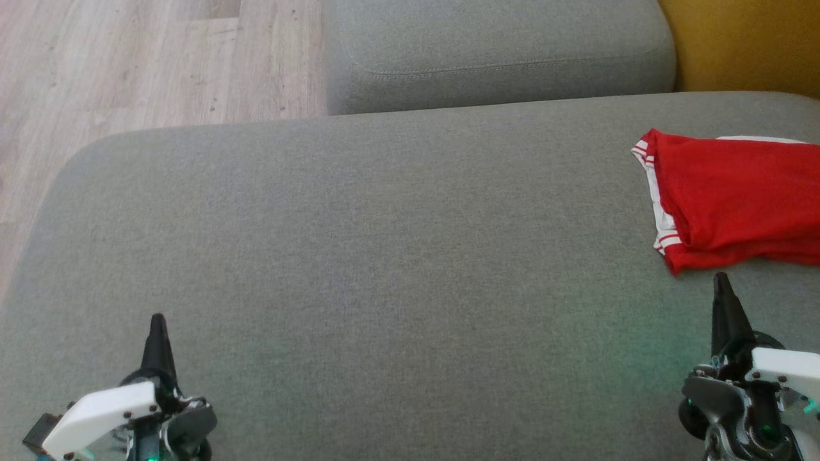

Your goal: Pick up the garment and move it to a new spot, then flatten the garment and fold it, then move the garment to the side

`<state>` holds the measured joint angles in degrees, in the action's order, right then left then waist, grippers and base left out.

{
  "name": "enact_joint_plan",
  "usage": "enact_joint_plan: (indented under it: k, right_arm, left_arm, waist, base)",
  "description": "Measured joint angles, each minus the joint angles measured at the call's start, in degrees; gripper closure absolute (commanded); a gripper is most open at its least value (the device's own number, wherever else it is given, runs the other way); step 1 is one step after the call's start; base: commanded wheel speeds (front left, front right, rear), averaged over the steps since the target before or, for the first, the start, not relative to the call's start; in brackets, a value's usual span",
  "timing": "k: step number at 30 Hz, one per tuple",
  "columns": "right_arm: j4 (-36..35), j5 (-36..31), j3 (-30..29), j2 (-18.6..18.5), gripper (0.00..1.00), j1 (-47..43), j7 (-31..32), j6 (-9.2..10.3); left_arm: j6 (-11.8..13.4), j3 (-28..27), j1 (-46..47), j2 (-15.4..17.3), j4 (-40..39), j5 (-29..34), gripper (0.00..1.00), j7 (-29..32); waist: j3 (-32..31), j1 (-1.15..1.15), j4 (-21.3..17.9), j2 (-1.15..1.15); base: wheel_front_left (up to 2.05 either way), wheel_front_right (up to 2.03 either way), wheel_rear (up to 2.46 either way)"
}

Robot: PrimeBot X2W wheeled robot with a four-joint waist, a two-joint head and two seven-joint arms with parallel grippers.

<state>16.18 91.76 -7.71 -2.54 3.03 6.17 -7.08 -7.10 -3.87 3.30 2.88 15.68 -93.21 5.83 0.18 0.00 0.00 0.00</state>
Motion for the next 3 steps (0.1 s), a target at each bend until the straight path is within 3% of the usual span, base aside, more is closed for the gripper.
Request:
enact_joint_plan:
  k: [3]
  right_arm:
    - [0.0,0.0,0.0,0.0,1.0,0.0,0.0,0.0]
  left_arm:
    - [0.0,-0.01,0.0,0.0,0.0,0.01,1.0,0.18]
  waist:
    - [0.0,0.0,0.0,0.0]
  base:
    - [0.0,0.0,0.0]
